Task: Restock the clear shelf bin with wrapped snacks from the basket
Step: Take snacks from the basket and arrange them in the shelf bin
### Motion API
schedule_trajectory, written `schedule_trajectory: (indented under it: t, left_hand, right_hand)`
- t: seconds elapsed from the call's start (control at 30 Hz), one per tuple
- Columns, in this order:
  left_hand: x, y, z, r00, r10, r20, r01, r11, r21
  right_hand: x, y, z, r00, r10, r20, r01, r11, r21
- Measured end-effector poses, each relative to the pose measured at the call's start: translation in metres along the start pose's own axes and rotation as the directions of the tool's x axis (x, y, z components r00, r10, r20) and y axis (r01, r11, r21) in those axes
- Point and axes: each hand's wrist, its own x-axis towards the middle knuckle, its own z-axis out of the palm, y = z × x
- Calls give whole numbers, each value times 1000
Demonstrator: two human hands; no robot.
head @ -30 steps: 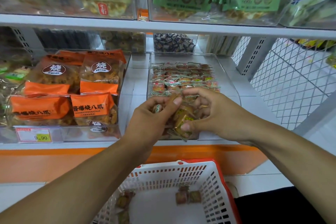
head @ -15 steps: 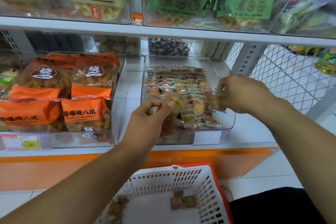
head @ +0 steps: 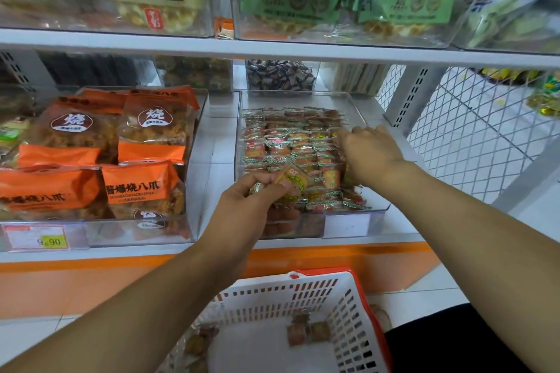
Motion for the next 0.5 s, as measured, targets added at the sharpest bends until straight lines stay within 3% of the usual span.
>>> schedule_trajectory:
  t: [0.07, 0.13, 0.17, 0.23, 0.27, 0.33, 0.4, 0.43, 0.47, 0.5]
  left_hand:
    - [0, 1, 0, 1000, -18, 7, 18, 1000, -26]
    - [-1, 2, 0, 999, -34, 11, 35, 998, -58]
    - [-1, 3, 0, 999, -41, 14, 42, 997, -70]
    - [-1, 5, 0, 998, -51, 23, 53, 995, -81]
    - [-1, 5, 1, 998, -51, 29, 53, 995, -79]
    - [-2, 5, 2, 998, -47, 49, 50, 997, -65]
    - [-3, 7, 5, 995, -37, 88, 43, 997, -61]
    - [-4, 8, 6, 994, -28, 103, 35, 997, -62]
    - [-4, 9, 7, 994, -11, 110, 17, 998, -56]
    - [-5, 9, 8, 994, 26, 107, -22, 999, -36]
  right_hand:
    - [-6, 0, -5, 998, -13, -68, 15, 999, 42]
    - [-14, 0, -13, 988, -1, -154, 43, 962, 270]
    - [-19, -2, -19, 987, 26, -158, 55, 871, 488]
    - [-37, -13, -31, 998, -34, -54, 63, 478, 876]
    - [-45, -19, -34, 993, -115, -1, 38, 321, 946]
    - [-62, -30, -35, 968, -250, 9, 59, 263, 963]
    - [-68, -37, -34, 969, -239, -60, 132, 296, 946]
    - [-67, -35, -33, 975, -209, -72, 122, 237, 964]
    - [-66, -33, -33, 980, -199, -28, 45, 80, 996]
    - [-66, -31, -37, 970, -238, 49, -85, -145, 986]
